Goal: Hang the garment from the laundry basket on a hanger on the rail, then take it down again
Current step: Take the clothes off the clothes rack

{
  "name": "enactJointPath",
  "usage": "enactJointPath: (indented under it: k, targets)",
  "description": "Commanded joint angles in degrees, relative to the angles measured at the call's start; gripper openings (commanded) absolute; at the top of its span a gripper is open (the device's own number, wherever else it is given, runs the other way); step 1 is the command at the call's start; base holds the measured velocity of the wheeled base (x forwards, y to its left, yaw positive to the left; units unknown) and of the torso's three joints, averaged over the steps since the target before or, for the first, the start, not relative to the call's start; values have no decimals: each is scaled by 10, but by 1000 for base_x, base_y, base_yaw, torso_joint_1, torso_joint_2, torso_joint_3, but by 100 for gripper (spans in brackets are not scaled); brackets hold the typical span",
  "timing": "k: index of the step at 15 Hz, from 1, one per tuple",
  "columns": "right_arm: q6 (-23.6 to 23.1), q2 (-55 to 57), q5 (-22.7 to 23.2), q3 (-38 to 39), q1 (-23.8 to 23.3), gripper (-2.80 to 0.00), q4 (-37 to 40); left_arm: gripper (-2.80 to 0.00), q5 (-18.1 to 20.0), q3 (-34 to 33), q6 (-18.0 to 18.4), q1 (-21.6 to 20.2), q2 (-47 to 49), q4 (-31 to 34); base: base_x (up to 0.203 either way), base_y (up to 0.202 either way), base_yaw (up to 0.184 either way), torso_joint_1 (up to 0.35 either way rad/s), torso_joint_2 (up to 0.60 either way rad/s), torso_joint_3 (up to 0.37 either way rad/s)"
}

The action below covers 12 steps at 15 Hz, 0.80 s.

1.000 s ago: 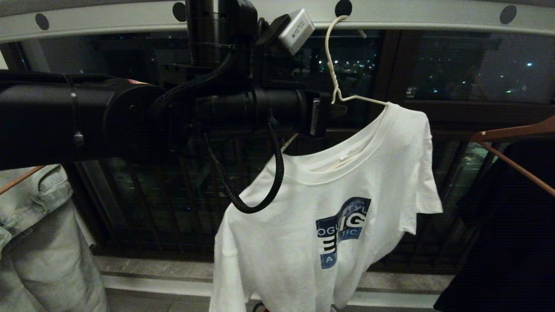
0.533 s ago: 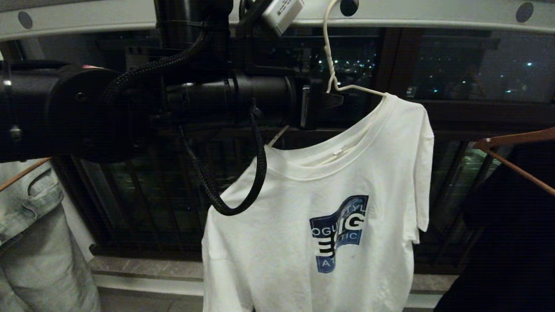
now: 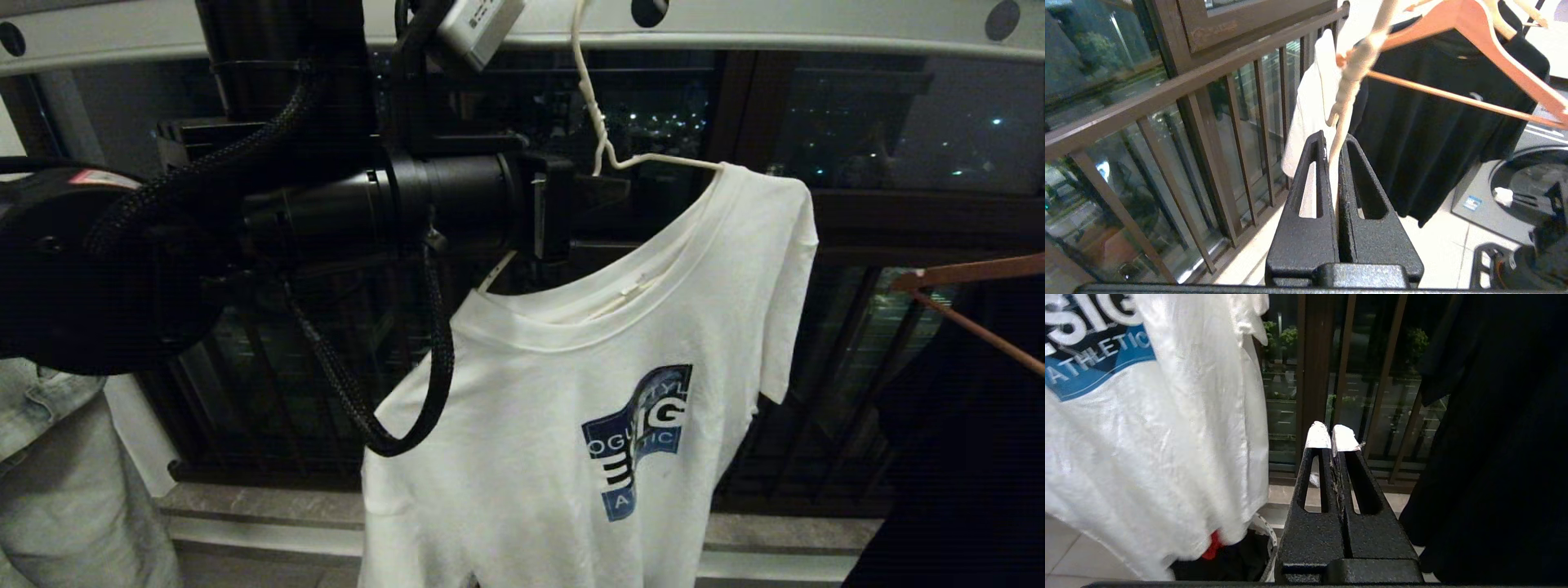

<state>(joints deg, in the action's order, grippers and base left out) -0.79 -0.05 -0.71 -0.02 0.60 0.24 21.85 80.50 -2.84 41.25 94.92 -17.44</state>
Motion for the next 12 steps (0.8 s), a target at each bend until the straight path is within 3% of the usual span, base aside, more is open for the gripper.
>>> enactJointPath:
  k: [1,7,12]
  targets:
    - [0,1,0,0,0,-280,0,-280,1,-15,-1,0,-23,0,0,0,0,0,0,0]
    - [0,1,0,-1,0,-280,0,-280,1,-51,0,0,-81,0,0,0,0,0,0,0]
    - [0,1,0,0,0,-280,0,-280,1,-127,1,0,-138,0,0,0,0,0,0,0]
